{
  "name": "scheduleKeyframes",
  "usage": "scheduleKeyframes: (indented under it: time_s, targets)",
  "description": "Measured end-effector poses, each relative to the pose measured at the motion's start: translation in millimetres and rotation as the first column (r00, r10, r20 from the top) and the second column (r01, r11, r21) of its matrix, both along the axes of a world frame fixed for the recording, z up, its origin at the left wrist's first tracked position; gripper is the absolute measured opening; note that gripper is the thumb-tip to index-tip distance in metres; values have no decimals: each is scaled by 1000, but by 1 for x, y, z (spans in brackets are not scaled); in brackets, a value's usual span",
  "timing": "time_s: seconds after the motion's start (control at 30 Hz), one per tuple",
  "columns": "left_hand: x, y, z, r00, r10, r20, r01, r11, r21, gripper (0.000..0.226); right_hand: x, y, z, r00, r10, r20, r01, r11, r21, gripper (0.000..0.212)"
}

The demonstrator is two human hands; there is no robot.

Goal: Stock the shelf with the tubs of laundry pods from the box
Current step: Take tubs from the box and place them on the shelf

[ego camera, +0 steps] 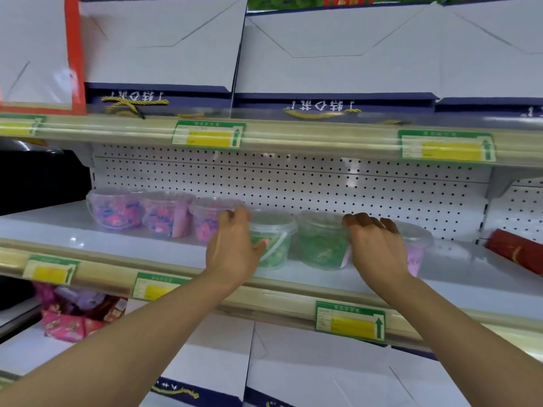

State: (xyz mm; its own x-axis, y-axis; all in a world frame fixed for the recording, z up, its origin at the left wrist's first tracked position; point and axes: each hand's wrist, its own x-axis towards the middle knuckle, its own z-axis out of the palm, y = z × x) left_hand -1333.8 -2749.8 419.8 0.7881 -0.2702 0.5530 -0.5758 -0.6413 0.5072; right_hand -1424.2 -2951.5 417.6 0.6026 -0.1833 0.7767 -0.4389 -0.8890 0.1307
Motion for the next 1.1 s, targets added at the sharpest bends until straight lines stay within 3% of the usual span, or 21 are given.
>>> scheduleKeyframes:
  time_s: [0.23,0.47,0.63,0.77,0.9,0.97,1.03,1.1]
  targets:
    - [20,-20,2,987,56,154,-81,984,161,50,5,-2,1,999,-15,-34,17,997,72,45]
    - [27,-35,3,986,61,154,-94,972,217,46,15,-15,-5,996,26,86,-33,997,77,45]
    - [29,-40,1,984,75,162,-115,960,254,47,13,-19,-6,998,19,57,-23,997,74,50]
    - [30,-43,0,983,85,165,-135,936,324,52,10,-23,-5,997,71,-1,-70,990,125,39]
    - [21,-37,-2,966,108,236,-194,906,377,66,-15,-25,-12,986,-163,38,157,980,125,55]
    - [13,-34,-2,953,94,287,-211,888,409,68,-32,-24,-13,957,-289,-19,286,931,226,61]
    - [4,-31,-1,953,71,295,-203,872,446,68,-39,-26,-15,947,-296,-125,322,888,329,65]
    - [-8,-31,-2,955,39,295,-183,858,479,67,-41,-30,-14,964,-206,-168,256,890,377,70]
